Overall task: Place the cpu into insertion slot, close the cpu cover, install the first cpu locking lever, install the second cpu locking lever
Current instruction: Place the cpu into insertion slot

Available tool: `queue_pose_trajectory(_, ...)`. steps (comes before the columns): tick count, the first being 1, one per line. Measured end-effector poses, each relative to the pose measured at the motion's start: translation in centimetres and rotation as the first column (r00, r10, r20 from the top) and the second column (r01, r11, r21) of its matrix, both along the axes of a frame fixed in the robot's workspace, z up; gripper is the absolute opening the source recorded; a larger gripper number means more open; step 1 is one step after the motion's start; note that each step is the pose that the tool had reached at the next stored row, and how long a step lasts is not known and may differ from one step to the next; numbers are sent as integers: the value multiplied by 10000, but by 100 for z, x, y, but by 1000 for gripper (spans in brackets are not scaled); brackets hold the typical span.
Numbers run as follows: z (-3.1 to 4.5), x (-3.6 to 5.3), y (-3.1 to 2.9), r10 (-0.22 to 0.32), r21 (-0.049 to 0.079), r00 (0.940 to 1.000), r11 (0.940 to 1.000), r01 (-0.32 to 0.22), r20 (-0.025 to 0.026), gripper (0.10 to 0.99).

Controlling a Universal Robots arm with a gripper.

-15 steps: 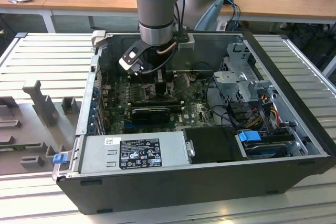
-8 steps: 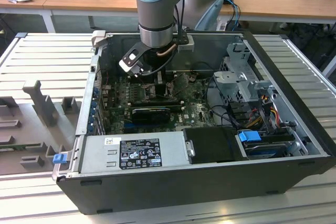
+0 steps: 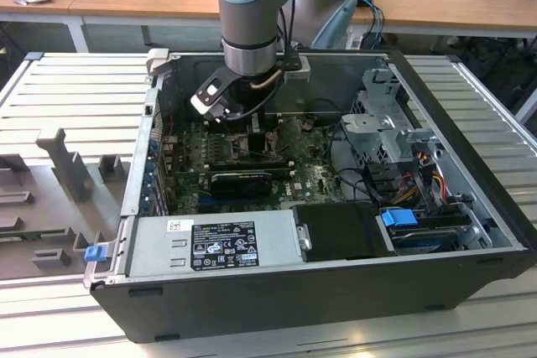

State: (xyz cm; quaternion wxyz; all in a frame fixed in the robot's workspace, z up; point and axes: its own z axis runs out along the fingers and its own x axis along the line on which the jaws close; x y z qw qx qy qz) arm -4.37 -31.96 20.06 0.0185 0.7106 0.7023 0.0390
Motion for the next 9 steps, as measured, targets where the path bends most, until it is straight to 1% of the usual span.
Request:
queue_pose_trajectory(6, -2, 6, 19, 76, -2, 10000, 10000, -76, -1, 608)
queue_pose_trajectory(9, 29, 6, 20, 76, -2, 10000, 10000, -76, -1, 608)
